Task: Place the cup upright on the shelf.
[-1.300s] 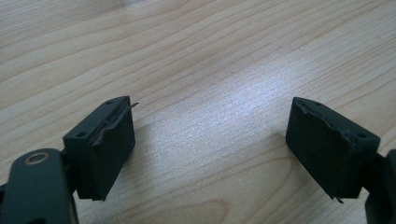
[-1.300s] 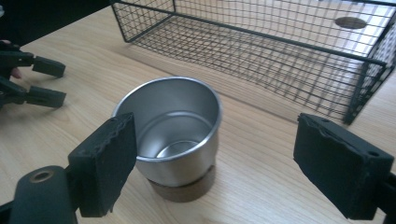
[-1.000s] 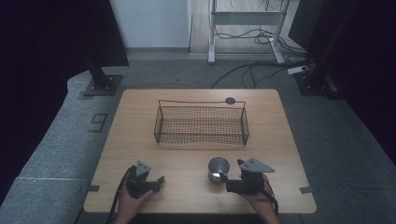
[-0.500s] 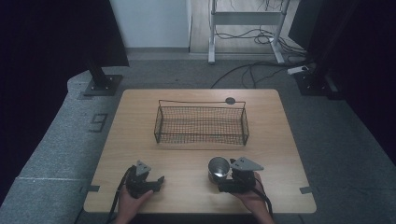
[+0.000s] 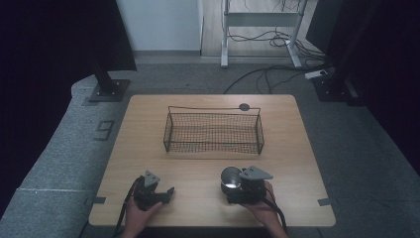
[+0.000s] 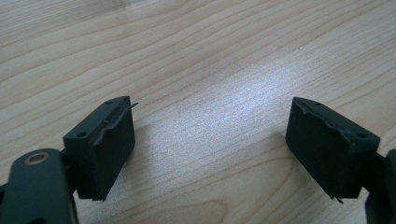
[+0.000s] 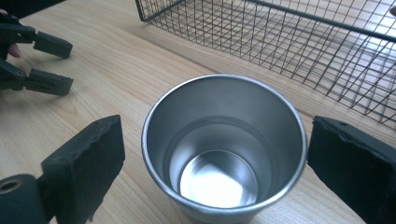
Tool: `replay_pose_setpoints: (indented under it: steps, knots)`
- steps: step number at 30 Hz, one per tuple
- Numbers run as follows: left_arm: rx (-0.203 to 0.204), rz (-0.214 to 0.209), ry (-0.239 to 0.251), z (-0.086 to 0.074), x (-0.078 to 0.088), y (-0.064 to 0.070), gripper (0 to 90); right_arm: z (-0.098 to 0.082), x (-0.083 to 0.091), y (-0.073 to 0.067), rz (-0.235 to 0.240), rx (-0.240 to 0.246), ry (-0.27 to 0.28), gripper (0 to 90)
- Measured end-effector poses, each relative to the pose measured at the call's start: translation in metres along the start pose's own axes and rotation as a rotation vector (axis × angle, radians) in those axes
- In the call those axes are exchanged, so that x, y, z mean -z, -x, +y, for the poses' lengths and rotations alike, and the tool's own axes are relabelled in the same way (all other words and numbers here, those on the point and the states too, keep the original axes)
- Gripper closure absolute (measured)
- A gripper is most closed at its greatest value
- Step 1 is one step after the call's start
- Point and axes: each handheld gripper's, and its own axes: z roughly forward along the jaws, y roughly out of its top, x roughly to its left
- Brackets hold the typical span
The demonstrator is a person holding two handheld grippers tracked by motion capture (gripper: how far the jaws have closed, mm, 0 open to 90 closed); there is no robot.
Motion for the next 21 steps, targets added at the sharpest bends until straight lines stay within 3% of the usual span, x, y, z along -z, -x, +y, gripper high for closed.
replay_pose_setpoints:
  steps: [11, 16, 21]
  knots:
    - [0.0, 0.0, 0.0, 0.0, 0.0, 0.0, 15.7, -0.001, -0.022, 0.001, -0.003, 0.009, -0.047, 1.8]
    - [0.0, 0.0, 0.0, 0.0, 0.0, 0.0, 15.7, -0.002, -0.025, -0.002, -0.051, 0.04, -0.051, 12.5]
    - [0.0, -0.001, 0.0, 0.0, 0.0, 0.0, 15.7, -0.002, -0.025, 0.0, -0.036, 0.034, -0.052, 13.0]
